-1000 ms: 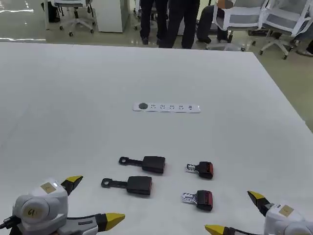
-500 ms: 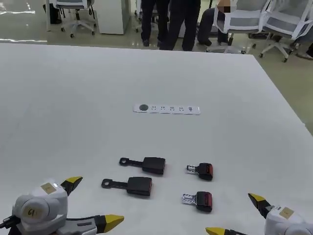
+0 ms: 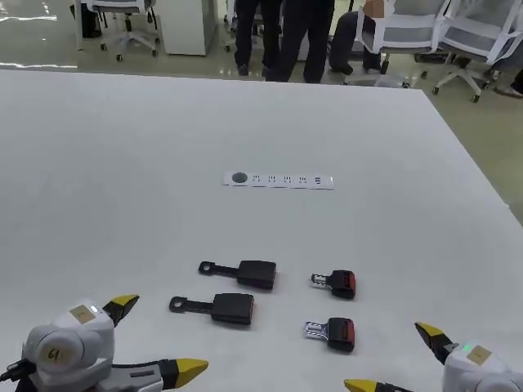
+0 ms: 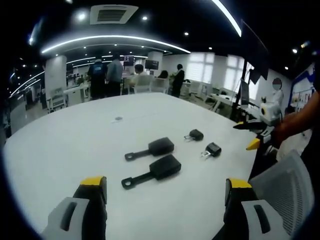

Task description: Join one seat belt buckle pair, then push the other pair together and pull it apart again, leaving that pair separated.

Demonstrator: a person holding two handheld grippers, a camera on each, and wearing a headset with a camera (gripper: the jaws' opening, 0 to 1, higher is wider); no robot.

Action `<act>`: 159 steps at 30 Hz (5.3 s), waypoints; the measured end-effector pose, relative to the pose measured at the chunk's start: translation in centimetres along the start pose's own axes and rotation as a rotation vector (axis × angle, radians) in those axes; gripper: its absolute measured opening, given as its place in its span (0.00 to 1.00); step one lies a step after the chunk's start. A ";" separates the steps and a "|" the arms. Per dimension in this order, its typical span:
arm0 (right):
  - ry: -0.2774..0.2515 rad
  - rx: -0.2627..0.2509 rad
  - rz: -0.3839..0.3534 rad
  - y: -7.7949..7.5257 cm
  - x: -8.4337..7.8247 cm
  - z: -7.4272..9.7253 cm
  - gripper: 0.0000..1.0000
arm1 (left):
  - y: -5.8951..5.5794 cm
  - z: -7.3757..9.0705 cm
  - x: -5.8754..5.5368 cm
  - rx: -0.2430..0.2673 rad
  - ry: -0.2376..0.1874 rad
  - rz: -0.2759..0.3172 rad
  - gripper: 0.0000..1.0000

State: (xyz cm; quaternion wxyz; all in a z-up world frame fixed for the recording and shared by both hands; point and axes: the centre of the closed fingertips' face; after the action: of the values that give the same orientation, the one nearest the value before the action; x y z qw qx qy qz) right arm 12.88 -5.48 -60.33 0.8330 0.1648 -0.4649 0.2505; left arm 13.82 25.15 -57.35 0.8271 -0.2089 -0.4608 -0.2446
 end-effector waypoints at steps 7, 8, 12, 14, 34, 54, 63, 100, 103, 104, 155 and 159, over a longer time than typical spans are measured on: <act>0.004 0.002 0.002 0.2 0.0 -0.1 0.99 | 0.0 0.0 -0.1 0.000 0.003 0.003 1.00; 0.004 0.002 0.002 0.1 0.0 -0.1 0.99 | 0.0 0.0 0.0 -0.001 0.003 0.003 1.00; 0.000 0.002 0.000 0.1 0.1 -0.1 0.99 | -0.1 -0.1 0.0 -0.001 0.004 0.004 1.00; 0.002 0.001 0.002 0.0 0.2 -0.2 0.99 | -0.1 -0.1 -0.1 -0.003 0.004 0.003 1.00; 0.003 0.003 0.002 -0.2 0.0 -0.3 0.99 | -0.3 -0.3 0.0 -0.004 0.003 0.001 1.00; 0.014 0.010 0.004 0.0 -0.3 -0.2 0.99 | 0.0 -0.3 -0.7 -0.006 0.012 -0.003 1.00; 0.033 0.024 0.019 0.1 -0.5 -0.7 0.98 | 0.0 -0.5 -0.9 -0.008 0.031 -0.017 1.00; 0.112 0.113 0.033 -0.9 -0.6 -6.1 0.93 | 1.2 -7.4 -0.6 -0.101 0.114 -0.079 0.98; 0.131 0.130 0.036 -0.8 -0.9 -6.5 0.92 | 0.8 -8.0 -0.6 -0.118 0.127 -0.091 0.98; 0.135 0.134 0.037 -0.8 -1.0 -6.6 0.92 | 0.8 -8.1 -0.6 -0.122 0.130 -0.092 0.97; 0.286 0.469 0.303 0.0 -3.7 -9.6 0.49 | 0.3 -15.6 -4.0 -0.453 0.392 -0.515 0.52; 0.293 0.476 0.311 -0.2 -3.7 -9.5 0.38 | -0.1 -15.8 -4.2 -0.483 0.395 -0.527 0.41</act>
State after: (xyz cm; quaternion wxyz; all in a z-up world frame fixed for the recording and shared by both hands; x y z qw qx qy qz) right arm 17.92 -1.78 -68.41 0.7807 0.2442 -0.2881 0.4978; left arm 22.28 16.90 -68.66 0.7359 -0.2210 -0.2602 -0.5847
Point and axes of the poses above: the centre of the closed fingertips' face, and the gripper's own axes: z roughly backward along the fingers, y roughly to its left, x roughly out of its top
